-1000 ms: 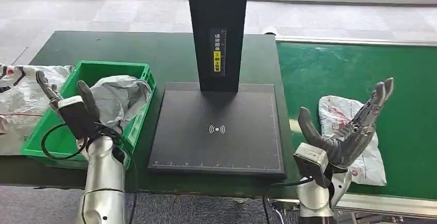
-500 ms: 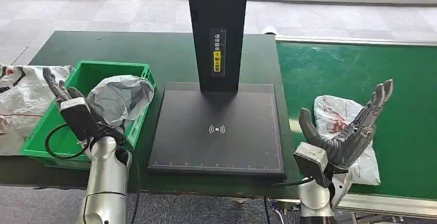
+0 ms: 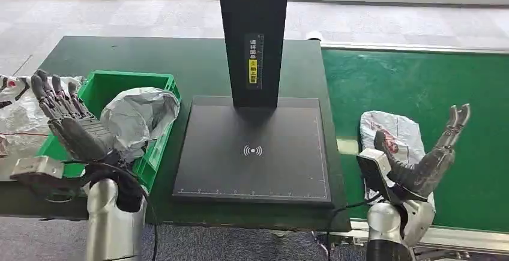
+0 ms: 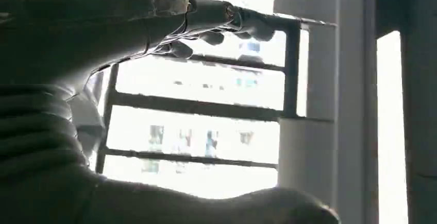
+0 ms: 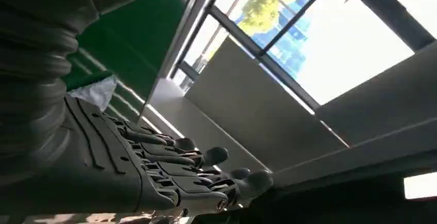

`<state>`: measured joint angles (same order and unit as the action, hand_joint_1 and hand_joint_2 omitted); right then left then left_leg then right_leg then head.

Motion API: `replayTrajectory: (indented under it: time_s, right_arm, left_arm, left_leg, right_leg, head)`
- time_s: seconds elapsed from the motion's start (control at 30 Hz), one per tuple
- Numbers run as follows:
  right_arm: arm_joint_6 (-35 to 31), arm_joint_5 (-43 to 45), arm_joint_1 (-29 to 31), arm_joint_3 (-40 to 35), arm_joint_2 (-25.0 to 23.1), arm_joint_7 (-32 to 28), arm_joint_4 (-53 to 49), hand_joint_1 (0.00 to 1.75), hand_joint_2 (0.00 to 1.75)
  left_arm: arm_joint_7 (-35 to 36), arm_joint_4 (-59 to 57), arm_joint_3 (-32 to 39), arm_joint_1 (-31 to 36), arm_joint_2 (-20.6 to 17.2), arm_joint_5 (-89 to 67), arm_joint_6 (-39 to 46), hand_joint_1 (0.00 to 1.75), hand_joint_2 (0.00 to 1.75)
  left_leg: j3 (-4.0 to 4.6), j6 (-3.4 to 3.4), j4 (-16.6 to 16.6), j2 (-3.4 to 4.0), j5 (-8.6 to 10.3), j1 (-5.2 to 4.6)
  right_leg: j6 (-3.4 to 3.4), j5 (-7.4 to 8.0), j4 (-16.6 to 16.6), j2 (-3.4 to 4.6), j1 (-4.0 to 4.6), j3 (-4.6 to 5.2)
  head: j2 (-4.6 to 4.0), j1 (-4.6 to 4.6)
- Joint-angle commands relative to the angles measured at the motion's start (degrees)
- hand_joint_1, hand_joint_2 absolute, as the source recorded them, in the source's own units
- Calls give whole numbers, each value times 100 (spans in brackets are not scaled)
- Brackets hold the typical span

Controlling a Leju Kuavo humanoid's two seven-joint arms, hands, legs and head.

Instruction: Moved the parcel from conveyor to table for the left to box.

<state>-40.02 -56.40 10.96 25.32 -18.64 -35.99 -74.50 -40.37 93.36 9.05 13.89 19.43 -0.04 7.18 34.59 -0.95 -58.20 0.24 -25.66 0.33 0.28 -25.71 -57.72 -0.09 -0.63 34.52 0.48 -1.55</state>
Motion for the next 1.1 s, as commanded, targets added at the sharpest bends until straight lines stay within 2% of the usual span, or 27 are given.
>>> replayTrajectory:
  time_s: [0.03,0.07,0.17,0.27,0.43,0.5,0.53,0.57,0.6,0.63,0.87,1.1]
  right_arm:
    - [2,-247,787,1782,162,115,1743,0,175]
    - [2,-247,787,1782,162,115,1743,0,175]
    - [2,-1037,1070,2316,404,710,2247,0,175]
    - [2,-1210,1334,2674,798,859,3066,0,175]
    - [2,-1614,1570,2914,925,1127,3712,0,175]
    - [2,-1754,1667,2881,1005,1253,4049,0,175]
    - [2,-1613,1786,2839,1112,1190,4517,0,175]
    - [2,-1732,1830,2733,1209,1381,4801,0,175]
    - [163,-1661,1903,2706,1255,1388,5066,0,175]
    - [592,-1497,1973,2718,1355,1366,5368,0,175]
    - [806,-1465,1929,2522,1417,1557,5532,0,175]
    - [1297,-1362,1906,2441,1489,1597,5628,0,175]
  left_arm:
    - [37,1021,-375,-559,57,143,-308,0,175]
    - [37,1021,-375,-559,57,143,-308,0,175]
    - [37,1252,-484,-617,57,350,-682,0,175]
    - [37,1588,-702,-716,57,404,-851,0,175]
    - [37,1714,-876,-691,57,342,-988,0,175]
    - [37,1646,-793,-679,57,635,-1336,0,175]
    - [37,1653,-763,-682,57,684,-1435,0,175]
    - [37,1642,-721,-701,57,747,-1552,0,175]
    - [37,1651,-689,-718,57,731,-1589,0,175]
    - [37,1644,-654,-726,57,742,-1679,0,175]
    - [37,1641,-637,-703,57,716,-1861,0,175]
    - [37,1597,-686,-635,57,639,-1905,0,175]
  left_leg:
    - [-26,6,17,-13,1,2]
    - [-36,8,26,-10,2,-1]
    - [-19,6,10,-4,-2,0]
    - [-23,7,12,-14,0,3]
    - [-20,9,9,-8,-2,1]
    - [-22,8,10,-3,-2,1]
    - [-31,8,17,3,-2,-2]
    - [-36,8,22,-1,0,-2]
    - [-25,5,14,2,-1,-2]
    - [-34,6,20,3,0,-1]
    - [-30,6,19,-4,1,-3]
    - [-14,5,7,-8,0,-2]
  right_leg:
    - [1,0,23,-12,3,-34]
    - [1,1,31,-13,1,-43]
    - [1,1,14,-11,2,-22]
    - [3,1,21,-18,8,-31]
    - [4,1,17,-13,2,-29]
    - [3,2,17,-8,2,-30]
    - [2,3,21,-1,-1,-35]
    - [1,4,26,-4,-1,-41]
    - [0,4,16,-2,0,-27]
    - [0,5,22,0,1,-35]
    - [1,0,19,-9,0,-32]
    - [2,-1,8,-13,0,-21]
  head:
    - [0,0]
    - [0,2]
    - [0,0]
    - [0,0]
    - [0,2]
    - [0,2]
    - [0,0]
    - [0,0]
    - [0,0]
    - [0,0]
    - [0,0]
    - [0,0]
